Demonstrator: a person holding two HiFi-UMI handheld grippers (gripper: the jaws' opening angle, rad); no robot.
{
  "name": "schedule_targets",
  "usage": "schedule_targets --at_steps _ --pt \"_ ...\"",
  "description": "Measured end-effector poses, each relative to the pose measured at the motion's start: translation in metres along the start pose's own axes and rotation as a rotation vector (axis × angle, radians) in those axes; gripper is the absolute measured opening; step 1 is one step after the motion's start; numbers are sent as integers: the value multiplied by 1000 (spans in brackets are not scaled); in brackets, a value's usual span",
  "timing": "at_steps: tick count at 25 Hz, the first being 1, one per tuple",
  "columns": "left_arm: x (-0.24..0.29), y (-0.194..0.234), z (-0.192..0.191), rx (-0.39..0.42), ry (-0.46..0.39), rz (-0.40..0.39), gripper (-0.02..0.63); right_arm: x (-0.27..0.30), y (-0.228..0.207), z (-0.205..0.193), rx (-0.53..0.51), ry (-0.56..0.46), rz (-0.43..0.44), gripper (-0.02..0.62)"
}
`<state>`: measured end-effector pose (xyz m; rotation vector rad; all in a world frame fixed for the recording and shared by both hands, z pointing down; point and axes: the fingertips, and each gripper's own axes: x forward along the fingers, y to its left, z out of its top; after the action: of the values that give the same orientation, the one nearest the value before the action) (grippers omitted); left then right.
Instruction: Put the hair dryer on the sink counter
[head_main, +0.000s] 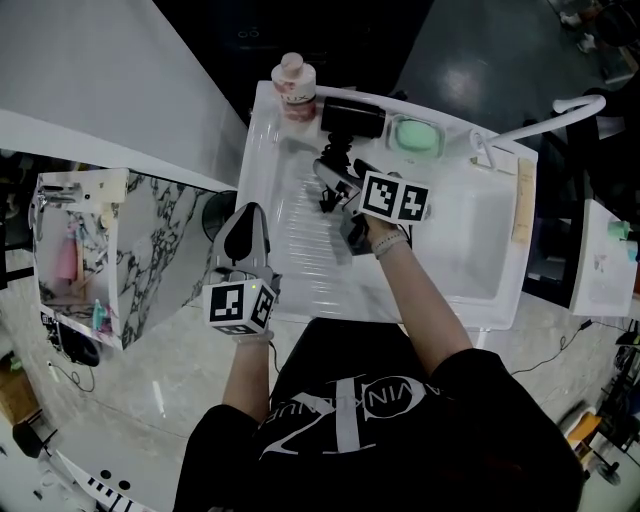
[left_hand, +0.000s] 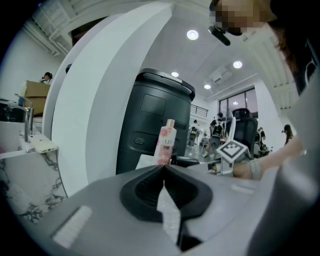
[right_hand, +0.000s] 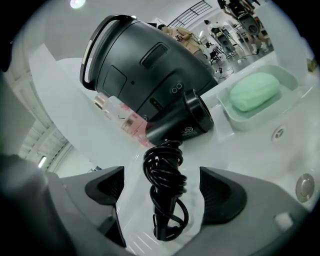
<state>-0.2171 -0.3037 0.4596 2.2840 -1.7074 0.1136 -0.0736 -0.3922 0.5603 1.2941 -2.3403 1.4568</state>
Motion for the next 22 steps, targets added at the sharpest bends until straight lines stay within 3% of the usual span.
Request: schedule_targets --at_steps 8,16,22 --pt "-12 -6 0 14 -6 -6 0 -25 6 -7 -133 0 -37 446" --pt "-26 -9 3 26 -20 -9 0 -61 17 -9 -307 -35 -93 221" --pt "-33 -14 9 36 -31 -16 0 -87 40 -5 -503 -75 -100 114"
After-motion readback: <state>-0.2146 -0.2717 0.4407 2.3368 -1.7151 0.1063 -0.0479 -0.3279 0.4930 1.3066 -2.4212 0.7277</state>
